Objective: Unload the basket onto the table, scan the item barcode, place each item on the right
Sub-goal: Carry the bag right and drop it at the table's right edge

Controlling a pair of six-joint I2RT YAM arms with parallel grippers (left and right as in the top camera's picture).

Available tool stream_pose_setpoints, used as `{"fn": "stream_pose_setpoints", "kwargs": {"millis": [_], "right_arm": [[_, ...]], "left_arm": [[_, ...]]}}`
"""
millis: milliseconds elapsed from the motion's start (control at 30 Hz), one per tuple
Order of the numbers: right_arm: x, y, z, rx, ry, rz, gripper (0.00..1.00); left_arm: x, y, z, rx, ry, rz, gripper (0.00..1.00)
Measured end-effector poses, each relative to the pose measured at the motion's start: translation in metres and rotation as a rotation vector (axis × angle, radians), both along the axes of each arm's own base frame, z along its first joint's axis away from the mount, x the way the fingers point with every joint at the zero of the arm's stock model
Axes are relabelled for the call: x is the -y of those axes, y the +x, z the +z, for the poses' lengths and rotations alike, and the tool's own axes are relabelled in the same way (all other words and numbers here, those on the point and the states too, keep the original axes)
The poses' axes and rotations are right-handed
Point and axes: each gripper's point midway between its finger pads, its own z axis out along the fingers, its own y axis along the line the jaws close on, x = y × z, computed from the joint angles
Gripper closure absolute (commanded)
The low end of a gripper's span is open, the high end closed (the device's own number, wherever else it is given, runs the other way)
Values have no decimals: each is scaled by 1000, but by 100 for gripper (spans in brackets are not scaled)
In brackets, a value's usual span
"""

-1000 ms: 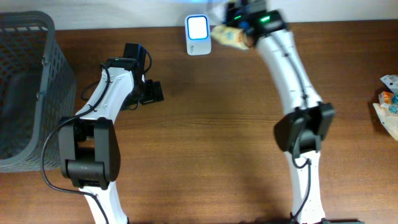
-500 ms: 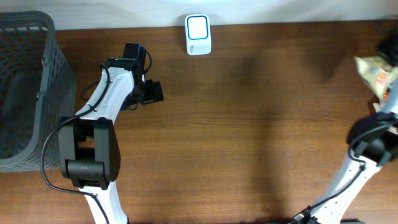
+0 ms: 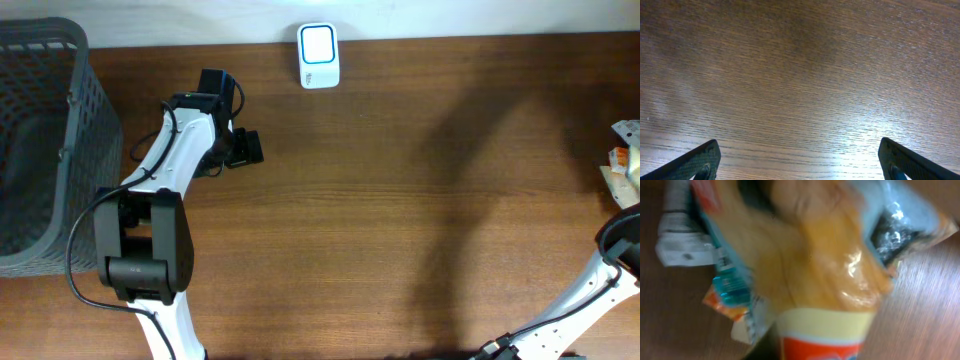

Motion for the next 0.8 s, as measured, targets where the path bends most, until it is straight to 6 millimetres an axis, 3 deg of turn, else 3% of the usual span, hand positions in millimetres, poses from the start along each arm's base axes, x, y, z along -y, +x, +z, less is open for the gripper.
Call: {"fn": "stream_pose_setpoints", "kwargs": {"millis": [233, 500, 667, 700, 800], "right_arm": [[1, -17, -8, -37, 36, -21, 0], [-15, -26, 1, -52, 88, -21, 1], [-46, -21, 58, 87, 118, 15, 1], [-60, -21, 84, 138, 114, 34, 1], [-99, -20, 127, 190, 110, 100, 1]], "left_arm": [[0, 0, 0, 0, 0, 0, 1], [0, 0, 0, 0, 0, 0, 1], [0, 0, 0, 0, 0, 0, 1], [0, 0, 0, 0, 0, 0, 1], [0, 0, 0, 0, 0, 0, 1]]}}
